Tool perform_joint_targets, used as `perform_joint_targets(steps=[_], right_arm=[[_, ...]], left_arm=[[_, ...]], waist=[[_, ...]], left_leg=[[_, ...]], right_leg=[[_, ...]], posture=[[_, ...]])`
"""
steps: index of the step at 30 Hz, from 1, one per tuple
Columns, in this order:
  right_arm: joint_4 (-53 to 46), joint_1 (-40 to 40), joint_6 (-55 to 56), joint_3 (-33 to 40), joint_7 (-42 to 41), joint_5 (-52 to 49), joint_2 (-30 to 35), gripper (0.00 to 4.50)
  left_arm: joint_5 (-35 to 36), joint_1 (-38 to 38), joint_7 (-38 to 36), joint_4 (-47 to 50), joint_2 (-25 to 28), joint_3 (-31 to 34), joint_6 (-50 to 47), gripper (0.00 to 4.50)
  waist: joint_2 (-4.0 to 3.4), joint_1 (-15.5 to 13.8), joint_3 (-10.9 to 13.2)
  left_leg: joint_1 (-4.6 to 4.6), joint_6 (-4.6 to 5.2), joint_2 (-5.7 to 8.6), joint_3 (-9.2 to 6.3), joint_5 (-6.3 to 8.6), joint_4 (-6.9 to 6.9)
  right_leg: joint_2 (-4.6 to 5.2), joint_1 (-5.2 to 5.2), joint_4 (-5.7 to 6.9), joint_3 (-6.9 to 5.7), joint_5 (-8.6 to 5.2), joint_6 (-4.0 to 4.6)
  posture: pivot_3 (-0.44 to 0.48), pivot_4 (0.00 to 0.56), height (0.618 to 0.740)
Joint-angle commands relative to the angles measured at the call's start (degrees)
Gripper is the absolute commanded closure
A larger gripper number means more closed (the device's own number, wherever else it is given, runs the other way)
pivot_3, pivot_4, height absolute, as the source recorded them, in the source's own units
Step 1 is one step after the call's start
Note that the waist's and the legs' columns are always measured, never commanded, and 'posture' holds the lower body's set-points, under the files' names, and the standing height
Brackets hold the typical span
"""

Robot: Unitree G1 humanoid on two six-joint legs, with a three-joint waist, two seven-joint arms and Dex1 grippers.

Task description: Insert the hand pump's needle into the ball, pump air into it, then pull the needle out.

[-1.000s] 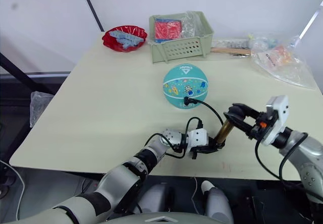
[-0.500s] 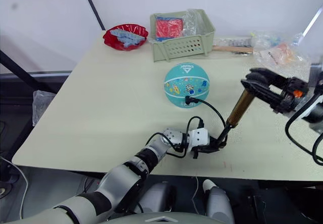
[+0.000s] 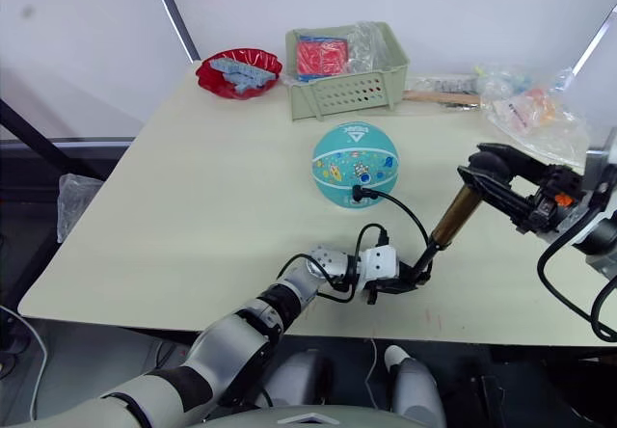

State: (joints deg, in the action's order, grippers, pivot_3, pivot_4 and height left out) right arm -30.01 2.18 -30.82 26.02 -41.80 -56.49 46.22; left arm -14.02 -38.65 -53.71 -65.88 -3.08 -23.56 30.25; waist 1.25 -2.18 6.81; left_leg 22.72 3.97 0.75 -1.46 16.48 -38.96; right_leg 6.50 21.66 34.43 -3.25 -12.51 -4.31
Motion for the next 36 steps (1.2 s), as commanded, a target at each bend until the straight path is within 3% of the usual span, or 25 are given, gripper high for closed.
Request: perform_joint_targets(steps=[1,18,19,21,25,32,36], right_arm=[[4.0,3.4,0.5,-5.5,0.9,8.9,-1.1,2.44],[10.7,8.8,10.4,-21.4,2.4,24.4,-12.9,2.44],[10.8,9.0,10.6,-21.9,2.4,25.0,-13.2,2.44],[10.9,8.9,11.0,-22.4,2.3,25.7,-13.5,2.44],[11.0,8.5,11.7,-22.5,2.5,25.9,-14.0,2.44],[10.1,8.8,14.0,-22.1,1.8,26.0,-14.0,2.44],[9.5,9.0,16.0,-21.9,1.3,26.3,-14.0,2.44]], left_arm=[[-5.7,3.0,-2.4,-4.9,1.6,-5.0,-1.8,3.38],[-2.4,1.6,-2.2,-4.1,1.6,-1.5,-4.2,3.38],[-2.2,1.6,-2.4,-3.9,1.6,-1.4,-4.3,2.44],[-1.8,1.5,-2.9,-3.7,1.7,-1.1,-4.5,1.88],[-0.9,1.2,-4.0,-3.0,2.1,-0.2,-4.5,0.00],[2.1,1.6,-8.5,-0.2,3.3,1.8,-4.6,0.00],[5.9,3.6,-14.1,6.2,5.8,3.6,-5.6,0.00]], waist=[[0.15,0.1,-0.1],[0.14,0.1,-0.3],[0.14,0.1,-0.3],[0.11,0.0,-0.3],[0.12,0.0,-0.3],[0.00,0.0,-0.2],[-0.29,0.3,0.0]], left_leg=[[-0.01,0.00,0.00,-0.04,0.00,0.00],[-0.17,-0.01,0.00,-0.18,0.00,0.00],[-0.19,-0.01,0.00,-0.21,0.00,0.00],[-0.23,-0.01,0.00,-0.21,0.00,0.00],[-0.23,-0.02,0.00,-0.26,0.00,0.00],[-0.22,-0.02,0.00,-0.26,0.00,0.00],[-0.22,-0.02,0.00,-0.26,0.00,0.00]], right_leg=[[-0.04,0.00,0.00,0.02,0.00,0.00],[-0.24,-0.01,0.12,0.13,-0.01,0.04],[-0.27,-0.01,0.12,0.15,-0.01,0.04],[-0.29,-0.02,0.17,0.17,-0.01,0.04],[-0.30,-0.02,0.18,0.14,-0.01,0.03],[-0.30,-0.02,0.18,0.14,-0.06,0.12],[-0.30,0.00,0.19,0.18,-0.09,0.18]], posture=[[0.000,0.150,0.738],[0.000,0.150,0.738],[0.000,0.150,0.738],[0.000,0.150,0.738],[0.000,0.150,0.738],[0.000,0.150,0.738],[0.000,0.150,0.738]])
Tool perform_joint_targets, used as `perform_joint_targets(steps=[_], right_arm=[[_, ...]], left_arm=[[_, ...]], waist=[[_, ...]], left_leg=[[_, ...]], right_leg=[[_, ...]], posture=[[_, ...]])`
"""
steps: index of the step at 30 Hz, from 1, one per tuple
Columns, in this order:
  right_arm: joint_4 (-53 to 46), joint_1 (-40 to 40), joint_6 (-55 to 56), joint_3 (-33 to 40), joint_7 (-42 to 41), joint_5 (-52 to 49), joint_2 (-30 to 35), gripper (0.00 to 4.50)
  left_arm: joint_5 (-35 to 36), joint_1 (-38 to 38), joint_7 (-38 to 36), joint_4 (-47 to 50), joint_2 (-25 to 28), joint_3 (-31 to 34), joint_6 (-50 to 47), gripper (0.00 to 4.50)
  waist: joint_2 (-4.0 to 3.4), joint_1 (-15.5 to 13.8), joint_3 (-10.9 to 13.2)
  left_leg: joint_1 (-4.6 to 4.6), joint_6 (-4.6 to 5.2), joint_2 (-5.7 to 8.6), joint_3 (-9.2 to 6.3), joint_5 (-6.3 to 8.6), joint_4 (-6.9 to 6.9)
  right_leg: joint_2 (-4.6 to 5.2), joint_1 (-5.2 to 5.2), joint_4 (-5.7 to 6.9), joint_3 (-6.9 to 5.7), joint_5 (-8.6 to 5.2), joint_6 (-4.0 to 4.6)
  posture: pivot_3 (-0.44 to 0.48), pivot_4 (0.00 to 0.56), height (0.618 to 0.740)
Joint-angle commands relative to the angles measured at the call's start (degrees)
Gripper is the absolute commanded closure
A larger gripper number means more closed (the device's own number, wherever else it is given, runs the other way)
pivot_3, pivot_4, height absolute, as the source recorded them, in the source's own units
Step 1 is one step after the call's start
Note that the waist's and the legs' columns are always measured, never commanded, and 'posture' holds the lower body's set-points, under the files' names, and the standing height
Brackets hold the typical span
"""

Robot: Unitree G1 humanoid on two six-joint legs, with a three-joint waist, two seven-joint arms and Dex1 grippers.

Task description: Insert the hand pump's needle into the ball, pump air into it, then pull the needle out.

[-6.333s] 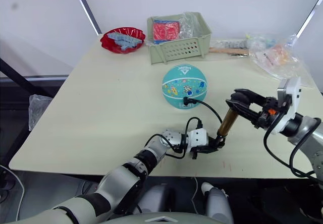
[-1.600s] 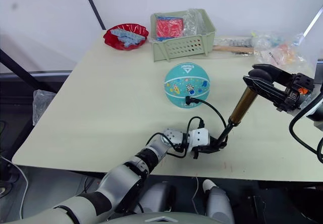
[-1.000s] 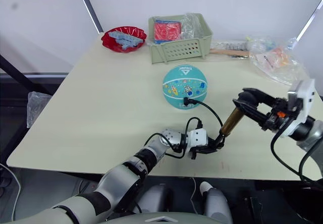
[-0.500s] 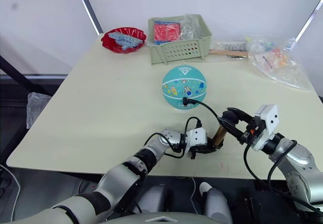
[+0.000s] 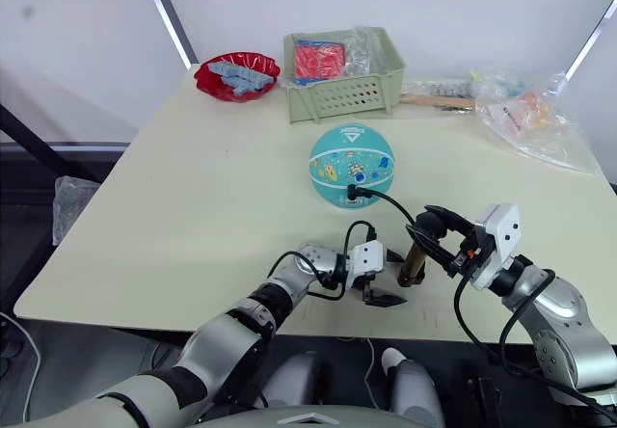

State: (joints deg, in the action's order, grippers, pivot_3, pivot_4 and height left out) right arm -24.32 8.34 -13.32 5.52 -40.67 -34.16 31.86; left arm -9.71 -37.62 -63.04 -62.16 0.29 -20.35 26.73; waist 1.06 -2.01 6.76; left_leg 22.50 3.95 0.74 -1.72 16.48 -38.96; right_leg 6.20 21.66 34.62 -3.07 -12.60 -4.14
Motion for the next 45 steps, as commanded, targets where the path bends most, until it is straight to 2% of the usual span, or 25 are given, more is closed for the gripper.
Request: perform_joint_targets(steps=[1,10,18,26,31,39,45], right_arm=[[3.6,2.9,-1.2,-1.3,0.2,3.7,0.2,2.44],[2.5,3.0,1.1,-0.6,-0.4,3.2,0.1,2.44],[1.9,2.6,2.9,0.9,-1.0,3.7,1.0,2.44],[1.6,1.2,3.5,3.1,-1.5,2.9,2.4,2.44],[2.9,-1.3,5.5,5.2,-2.0,4.1,3.6,2.44],[2.4,-3.8,5.4,9.8,-3.9,2.5,7.8,2.44],[4.7,-7.7,7.5,10.9,-6.0,6.0,11.6,2.44]], left_arm=[[2.7,3.4,-6.4,4.6,3.2,0.6,-2.5,0.00],[15.7,11.3,-18.1,28.2,13.4,4.4,-12.5,0.00],[27.1,15.3,-21.1,45.5,25.5,12.7,-22.8,0.00],[32.9,19.0,-21.7,54.2,34.2,17.7,-28.3,0.00],[35.0,21.6,-21.2,56.7,36.5,19.9,-29.2,0.00],[36.4,23.5,-18.4,60.3,36.3,20.3,-30.5,0.00],[37.2,24.4,-17.7,61.5,36.0,20.3,-30.9,0.00]], waist=[[-0.17,0.3,0.1],[-0.88,1.2,0.9],[-1.07,1.2,1.2],[-1.23,1.0,1.6],[-1.27,1.0,1.9],[-1.33,0.9,2.5],[-1.38,1.2,2.8]], left_leg=[[0.00,0.00,0.00,0.02,0.00,0.00],[0.14,-0.04,0.00,0.04,-0.02,0.00],[0.24,-0.23,0.04,0.05,-0.14,0.00],[0.25,-0.35,0.07,0.13,-0.21,0.00],[0.25,-0.36,0.07,0.22,-0.22,0.00],[0.31,-0.40,0.08,0.33,-0.25,0.00],[0.43,-0.42,0.09,0.45,-0.26,0.01]], right_leg=[[0.00,0.02,0.00,0.03,0.00,0.00],[0.03,0.18,0.04,0.12,0.00,0.02],[0.07,0.28,0.08,0.16,0.00,0.03],[0.05,0.33,0.12,0.31,0.00,0.02],[0.02,0.41,0.17,0.43,0.00,0.01],[-0.01,0.48,0.20,0.55,0.02,0.00],[-0.07,0.64,0.27,0.68,0.09,-0.13]], posture=[[0.000,0.150,0.738],[0.000,0.150,0.738],[0.000,0.150,0.738],[0.000,0.150,0.738],[0.000,0.150,0.738],[0.000,0.150,0.738],[0.000,0.150,0.738]])
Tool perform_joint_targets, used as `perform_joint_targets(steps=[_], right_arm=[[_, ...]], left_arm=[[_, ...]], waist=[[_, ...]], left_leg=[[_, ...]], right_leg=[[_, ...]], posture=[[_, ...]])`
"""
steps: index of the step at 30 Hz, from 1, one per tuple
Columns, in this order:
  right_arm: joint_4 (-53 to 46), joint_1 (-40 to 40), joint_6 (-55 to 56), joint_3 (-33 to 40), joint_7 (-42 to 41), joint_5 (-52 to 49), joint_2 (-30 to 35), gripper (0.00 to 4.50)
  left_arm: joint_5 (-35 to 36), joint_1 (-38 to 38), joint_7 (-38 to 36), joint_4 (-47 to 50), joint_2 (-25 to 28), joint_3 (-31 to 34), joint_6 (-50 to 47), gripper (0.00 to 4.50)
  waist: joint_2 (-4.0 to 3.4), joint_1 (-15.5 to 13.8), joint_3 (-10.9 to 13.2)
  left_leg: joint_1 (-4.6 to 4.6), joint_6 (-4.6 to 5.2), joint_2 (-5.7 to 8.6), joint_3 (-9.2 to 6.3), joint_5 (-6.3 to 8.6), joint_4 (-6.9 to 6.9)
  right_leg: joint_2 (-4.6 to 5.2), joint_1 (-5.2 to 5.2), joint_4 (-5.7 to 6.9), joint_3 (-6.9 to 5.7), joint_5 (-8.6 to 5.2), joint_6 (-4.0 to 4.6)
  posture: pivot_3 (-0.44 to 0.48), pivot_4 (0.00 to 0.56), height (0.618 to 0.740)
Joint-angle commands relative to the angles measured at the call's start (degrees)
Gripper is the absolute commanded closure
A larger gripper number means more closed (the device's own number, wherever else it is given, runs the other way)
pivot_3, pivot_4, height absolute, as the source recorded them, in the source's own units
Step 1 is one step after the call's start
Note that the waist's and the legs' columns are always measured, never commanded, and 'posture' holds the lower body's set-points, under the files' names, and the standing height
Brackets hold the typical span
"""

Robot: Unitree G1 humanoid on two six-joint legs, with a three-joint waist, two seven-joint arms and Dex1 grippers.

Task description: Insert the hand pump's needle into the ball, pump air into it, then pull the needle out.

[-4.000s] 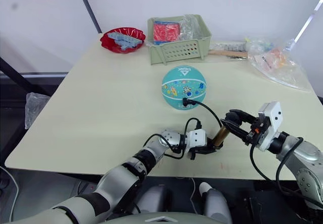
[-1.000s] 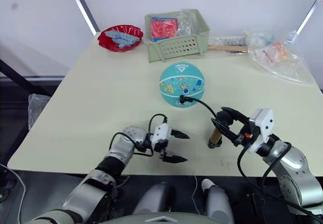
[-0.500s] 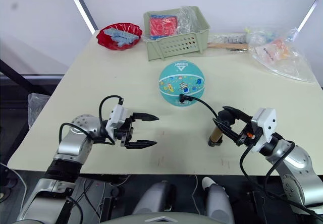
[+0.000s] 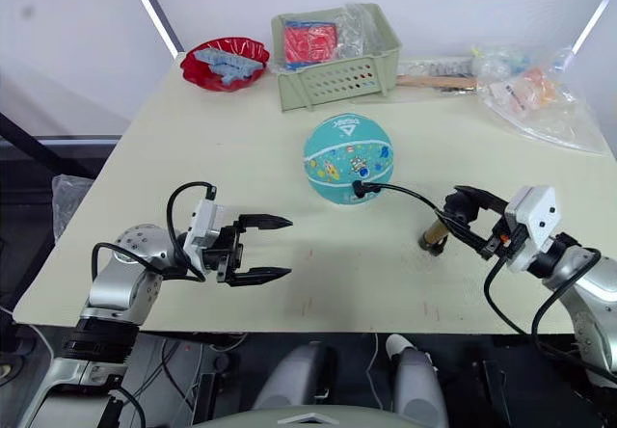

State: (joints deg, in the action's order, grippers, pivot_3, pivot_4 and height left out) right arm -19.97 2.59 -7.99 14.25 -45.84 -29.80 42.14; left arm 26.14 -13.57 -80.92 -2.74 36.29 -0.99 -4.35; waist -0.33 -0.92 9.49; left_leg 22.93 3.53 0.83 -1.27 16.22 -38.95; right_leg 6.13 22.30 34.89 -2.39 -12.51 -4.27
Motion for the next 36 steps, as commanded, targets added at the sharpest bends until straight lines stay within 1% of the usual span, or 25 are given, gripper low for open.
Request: perform_joint_targets(steps=[1,4,6,10,19,28,33,36], right_arm=[[1.0,-2.9,2.8,2.2,-0.5,2.6,1.5,2.44],[2.9,-5.0,6.0,1.1,-1.6,6.6,2.6,2.44],[3.9,-6.3,7.9,0.2,-1.5,8.2,1.8,2.44],[6.9,-7.3,16.0,-3.0,-3.0,16.2,3.0,2.44],[16.4,-10.5,31.1,-6.3,-0.8,30.9,6.7,2.44],[18.2,-12.6,35.3,-13.3,-2.4,34.1,6.7,2.44],[18.8,-15.0,36.0,-20.5,-5.4,38.0,6.2,2.44],[20.1,-16.8,36.6,-23.7,-6.5,38.5,5.0,2.44]], left_arm=[[1.3,0.4,0.1,2.0,0.0,0.9,0.3,0.00],[1.4,0.4,-0.1,1.5,0.0,0.9,0.7,0.00],[1.5,0.4,-0.1,1.4,0.0,0.9,0.8,0.00],[1.6,0.8,-0.2,1.5,0.0,1.1,0.9,0.00],[1.8,1.6,0.3,1.9,-0.1,1.4,1.2,0.00],[1.7,2.0,1.0,2.2,-0.5,1.5,2.0,0.00],[1.4,2.3,3.3,2.8,-1.3,2.7,4.8,0.00],[1.5,2.9,4.2,3.3,-1.0,3.3,5.7,0.00]], waist=[[0.00,0.1,0.1],[-0.03,0.1,0.1],[-0.02,0.1,0.2],[0.00,0.1,0.2],[0.02,0.1,0.2],[0.03,0.2,0.2],[0.04,0.3,0.2],[0.10,0.3,0.2]], left_leg=[[0.00,0.00,-0.01,0.02,0.00,0.00],[0.08,-0.07,-0.02,0.08,-0.05,0.06],[0.09,-0.11,-0.02,0.15,-0.07,0.08],[0.09,-0.22,-0.02,0.25,-0.14,0.09],[0.01,-0.36,-0.04,0.65,-0.22,0.09],[-0.03,-0.38,-0.07,0.74,-0.24,0.08],[-0.08,-0.38,-0.07,0.76,-0.24,0.08],[-0.15,-0.42,-0.07,0.73,-0.26,0.04]], right_leg=[[-0.02,0.06,0.02,0.02,0.01,-0.01],[-0.08,0.20,0.10,0.09,0.05,-0.08],[-0.09,0.26,0.11,0.15,0.06,-0.09],[-0.11,0.29,0.11,0.21,0.06,-0.11],[-0.11,0.37,0.12,0.54,0.09,-0.16],[-0.14,0.38,0.19,0.65,0.10,-0.15],[-0.14,0.39,0.27,0.68,0.10,-0.15],[-0.14,0.44,0.56,0.70,0.08,-0.12]], posture=[[0.000,0.150,0.738],[0.000,0.150,0.738],[0.000,0.150,0.738],[0.000,0.150,0.738],[0.000,0.150,0.738],[0.000,0.150,0.738],[0.000,0.150,0.738],[0.000,0.150,0.738]])
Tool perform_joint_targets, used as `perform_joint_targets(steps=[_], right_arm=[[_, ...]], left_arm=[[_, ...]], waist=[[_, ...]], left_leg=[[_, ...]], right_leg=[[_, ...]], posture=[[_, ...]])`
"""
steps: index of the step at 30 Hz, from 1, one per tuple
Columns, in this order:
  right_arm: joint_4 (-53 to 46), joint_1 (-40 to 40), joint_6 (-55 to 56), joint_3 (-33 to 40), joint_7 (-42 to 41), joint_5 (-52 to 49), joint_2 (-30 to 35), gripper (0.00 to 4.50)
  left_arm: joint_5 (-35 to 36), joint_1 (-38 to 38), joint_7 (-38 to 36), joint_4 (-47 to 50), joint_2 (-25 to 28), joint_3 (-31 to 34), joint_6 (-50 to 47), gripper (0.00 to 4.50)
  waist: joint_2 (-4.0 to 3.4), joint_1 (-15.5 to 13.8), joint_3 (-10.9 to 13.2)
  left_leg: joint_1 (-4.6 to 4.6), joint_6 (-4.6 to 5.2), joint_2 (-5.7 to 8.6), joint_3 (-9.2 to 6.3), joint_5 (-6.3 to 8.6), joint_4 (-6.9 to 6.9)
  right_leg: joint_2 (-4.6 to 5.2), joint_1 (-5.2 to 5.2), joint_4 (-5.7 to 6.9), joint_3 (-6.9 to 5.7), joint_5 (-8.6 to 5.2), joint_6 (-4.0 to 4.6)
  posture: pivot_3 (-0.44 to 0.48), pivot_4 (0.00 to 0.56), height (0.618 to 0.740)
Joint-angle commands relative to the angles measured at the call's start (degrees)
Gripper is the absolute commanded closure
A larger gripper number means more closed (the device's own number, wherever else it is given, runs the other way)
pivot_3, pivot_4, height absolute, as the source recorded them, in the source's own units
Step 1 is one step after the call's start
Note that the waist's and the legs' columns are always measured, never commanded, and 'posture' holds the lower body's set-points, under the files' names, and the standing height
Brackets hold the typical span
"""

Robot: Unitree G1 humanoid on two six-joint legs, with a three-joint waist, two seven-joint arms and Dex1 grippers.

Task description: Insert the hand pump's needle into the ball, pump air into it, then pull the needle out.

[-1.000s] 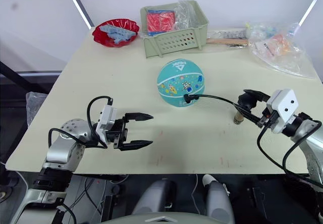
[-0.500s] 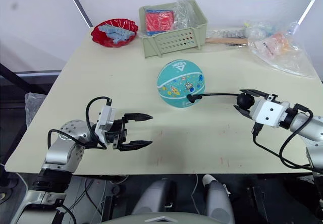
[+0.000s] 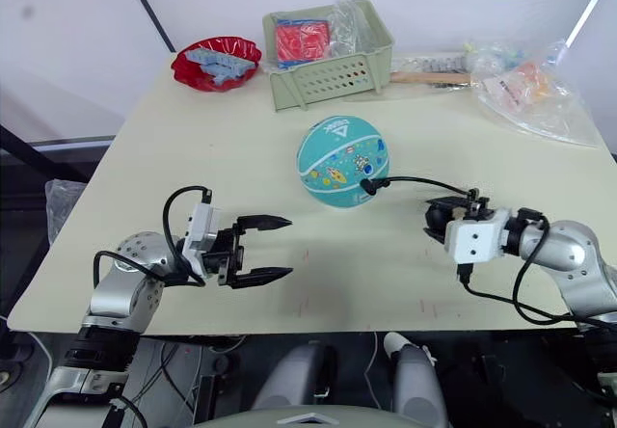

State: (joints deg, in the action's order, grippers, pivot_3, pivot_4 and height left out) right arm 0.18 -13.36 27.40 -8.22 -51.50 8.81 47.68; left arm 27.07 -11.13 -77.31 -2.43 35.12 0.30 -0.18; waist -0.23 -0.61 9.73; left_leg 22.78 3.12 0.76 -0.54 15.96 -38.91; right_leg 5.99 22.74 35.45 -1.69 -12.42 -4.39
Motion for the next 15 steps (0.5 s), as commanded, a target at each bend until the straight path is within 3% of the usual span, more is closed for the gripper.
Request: perform_joint_targets(steps=[1,6,11,15], right_arm=[[0.6,-1.4,1.2,-1.9,-1.1,0.0,-0.7,2.44],[3.7,-3.4,0.3,-4.5,-3.2,-1.1,-2.0,2.44],[5.9,-3.5,-0.7,-5.4,-5.3,-2.5,-2.4,0.13],[5.8,-3.0,-0.6,-4.6,-5.5,-3.7,-2.1,0.05]], left_arm=[[0.6,0.8,0.9,3.2,0.3,2.2,1.7,0.00],[0.8,2.3,2.5,4.3,0.5,3.3,2.0,0.00],[1.3,2.7,4.0,5.5,0.3,3.5,1.5,0.00],[1.4,2.8,4.4,6.2,0.4,3.3,1.2,0.00]], waist=[[0.00,0.0,0.0],[0.04,0.0,0.0],[0.11,-0.1,0.1],[0.12,0.0,0.1]], left_leg=[[0.00,-0.01,0.00,0.00,0.00,0.00],[-0.02,-0.09,0.00,0.01,-0.05,-0.02],[0.01,-0.09,0.01,0.03,-0.05,-0.18],[-0.01,-0.08,0.02,0.14,-0.05,-0.24]], right_leg=[[0.00,0.01,0.02,0.00,0.00,0.00],[0.01,0.07,0.20,0.05,0.00,0.01],[0.02,0.06,0.27,0.10,0.01,0.00],[0.03,0.06,0.29,0.19,0.01,-0.01]], posture=[[0.000,0.150,0.738],[0.000,0.150,0.738],[0.000,0.150,0.738],[0.000,0.150,0.738]])
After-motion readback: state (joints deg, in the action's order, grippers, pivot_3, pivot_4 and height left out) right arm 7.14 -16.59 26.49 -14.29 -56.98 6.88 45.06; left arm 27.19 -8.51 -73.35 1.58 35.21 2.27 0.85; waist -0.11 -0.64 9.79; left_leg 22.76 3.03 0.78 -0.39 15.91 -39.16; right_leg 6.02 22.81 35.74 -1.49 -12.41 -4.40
